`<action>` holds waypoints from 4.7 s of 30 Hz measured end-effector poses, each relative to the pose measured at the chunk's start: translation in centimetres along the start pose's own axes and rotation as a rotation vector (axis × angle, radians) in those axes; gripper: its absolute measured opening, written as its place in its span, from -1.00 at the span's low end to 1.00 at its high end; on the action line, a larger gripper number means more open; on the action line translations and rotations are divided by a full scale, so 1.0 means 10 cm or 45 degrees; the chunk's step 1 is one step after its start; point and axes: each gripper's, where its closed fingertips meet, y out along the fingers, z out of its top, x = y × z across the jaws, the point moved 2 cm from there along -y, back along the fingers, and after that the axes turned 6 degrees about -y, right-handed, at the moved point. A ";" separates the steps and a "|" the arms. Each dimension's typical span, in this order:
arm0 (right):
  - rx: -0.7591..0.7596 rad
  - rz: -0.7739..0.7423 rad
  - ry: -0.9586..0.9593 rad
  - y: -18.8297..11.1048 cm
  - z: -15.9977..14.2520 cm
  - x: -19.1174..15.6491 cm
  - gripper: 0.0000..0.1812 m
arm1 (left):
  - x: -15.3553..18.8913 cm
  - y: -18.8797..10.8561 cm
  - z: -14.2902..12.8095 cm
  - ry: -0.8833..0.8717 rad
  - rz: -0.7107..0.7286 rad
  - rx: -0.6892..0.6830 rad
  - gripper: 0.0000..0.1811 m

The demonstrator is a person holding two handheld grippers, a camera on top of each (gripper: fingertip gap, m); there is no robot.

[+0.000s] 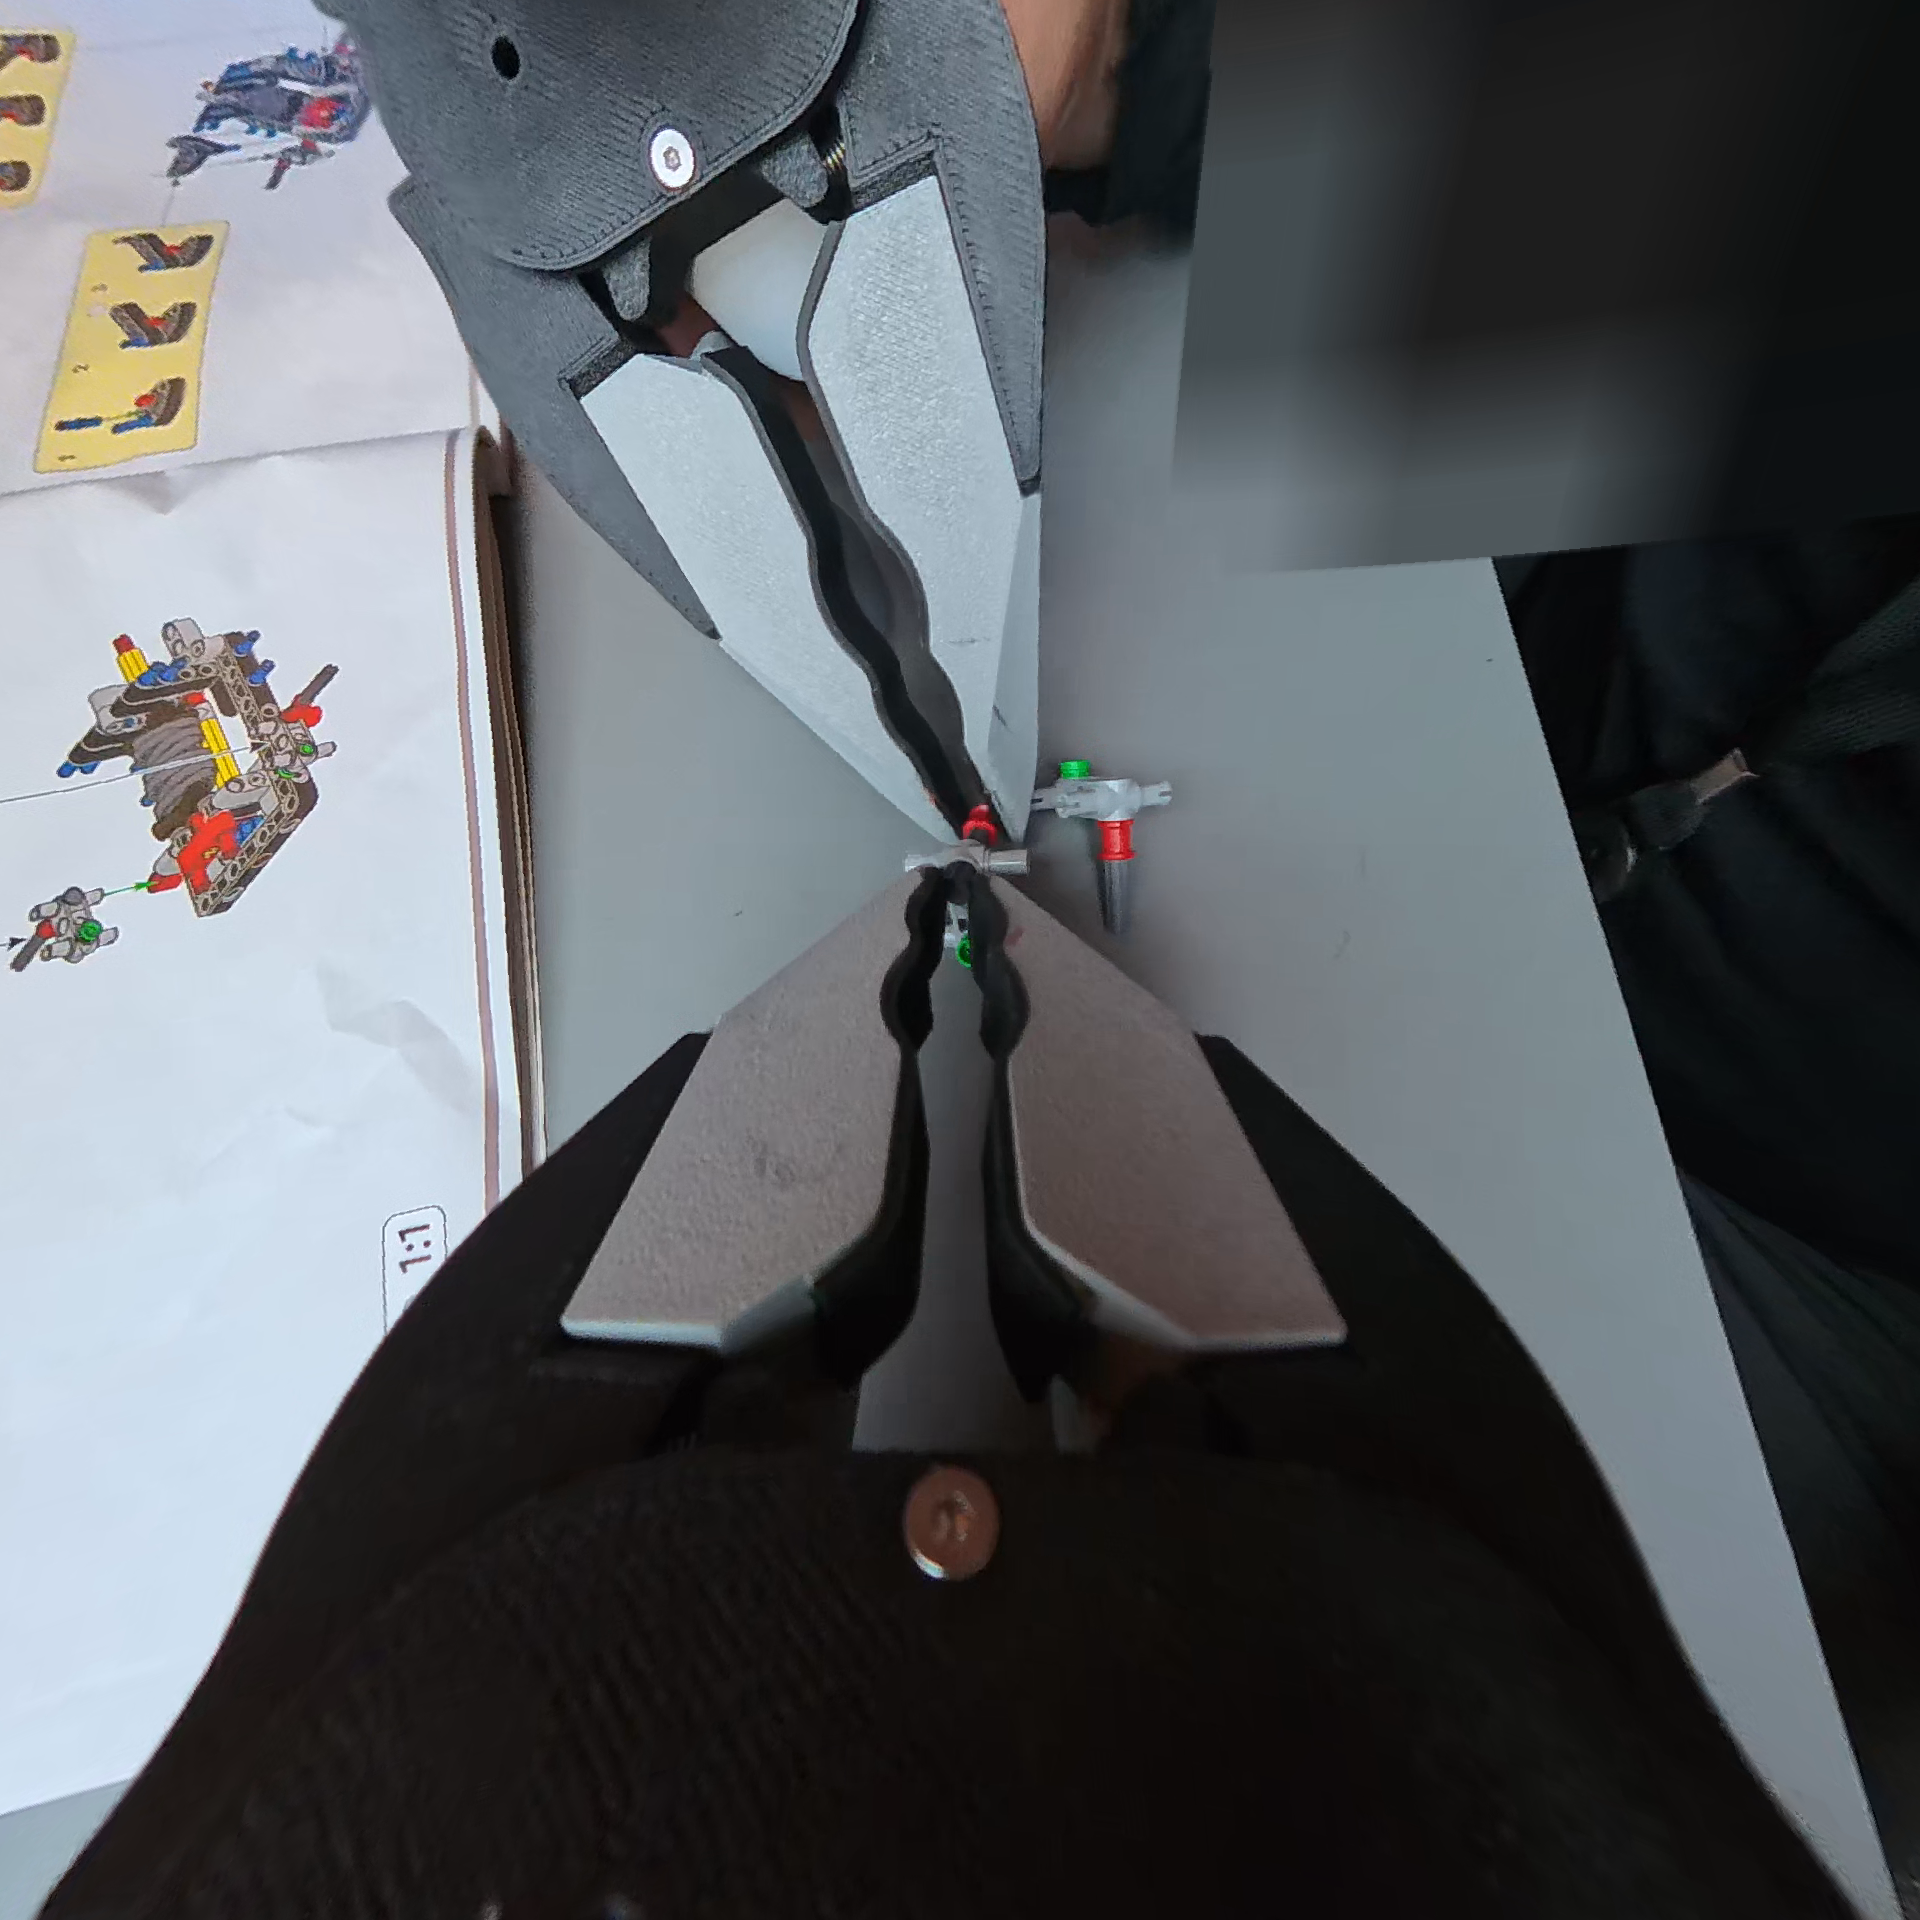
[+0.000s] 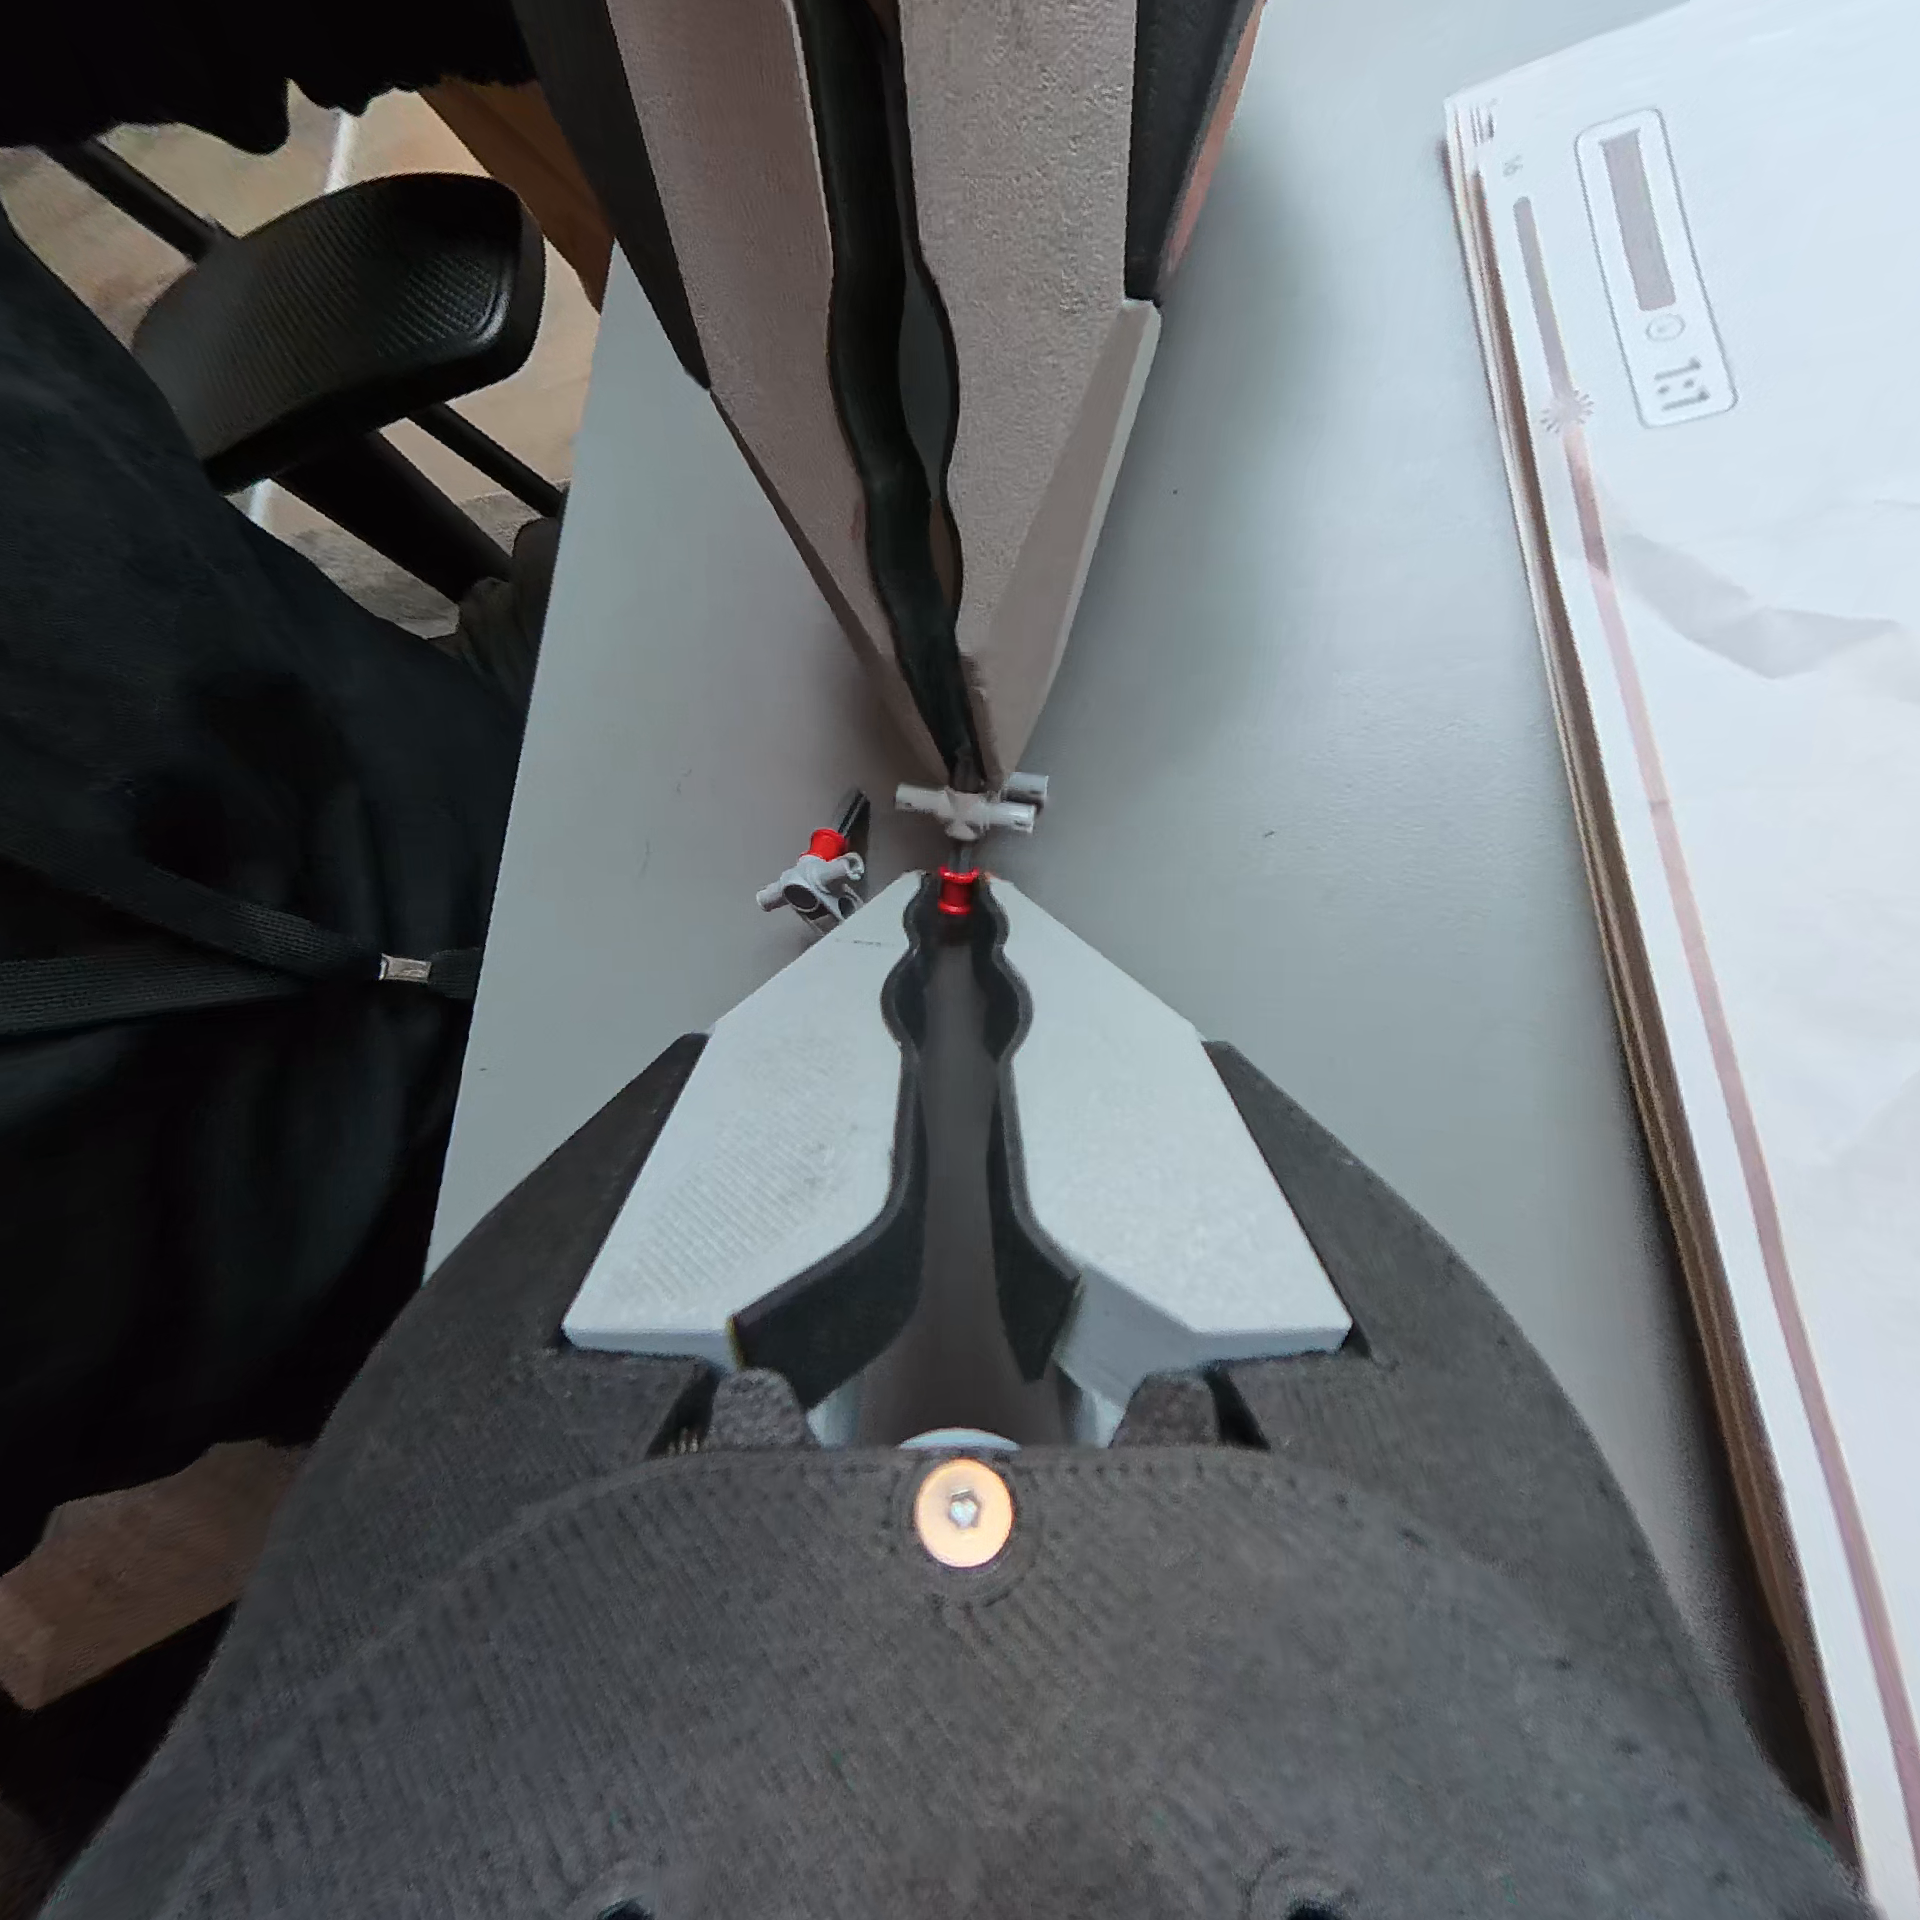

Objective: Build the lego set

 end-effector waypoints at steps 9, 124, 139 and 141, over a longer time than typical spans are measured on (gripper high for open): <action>0.054 0.001 -0.027 0.03 0.04 0.01 -0.96 | 0.02 0.02 0.01 -0.033 -0.028 -0.003 -0.97; -0.030 -0.633 -0.504 -0.22 0.17 0.20 -0.99 | -0.19 -0.02 0.21 0.030 0.292 0.084 -0.96; -0.047 -0.624 -0.510 -0.16 0.16 0.20 -0.99 | -0.16 -0.05 0.14 0.091 0.345 -0.028 -0.97; -0.045 -0.638 -0.515 -0.17 0.17 0.20 -0.99 | -0.16 -0.07 0.14 0.098 0.354 -0.033 -0.97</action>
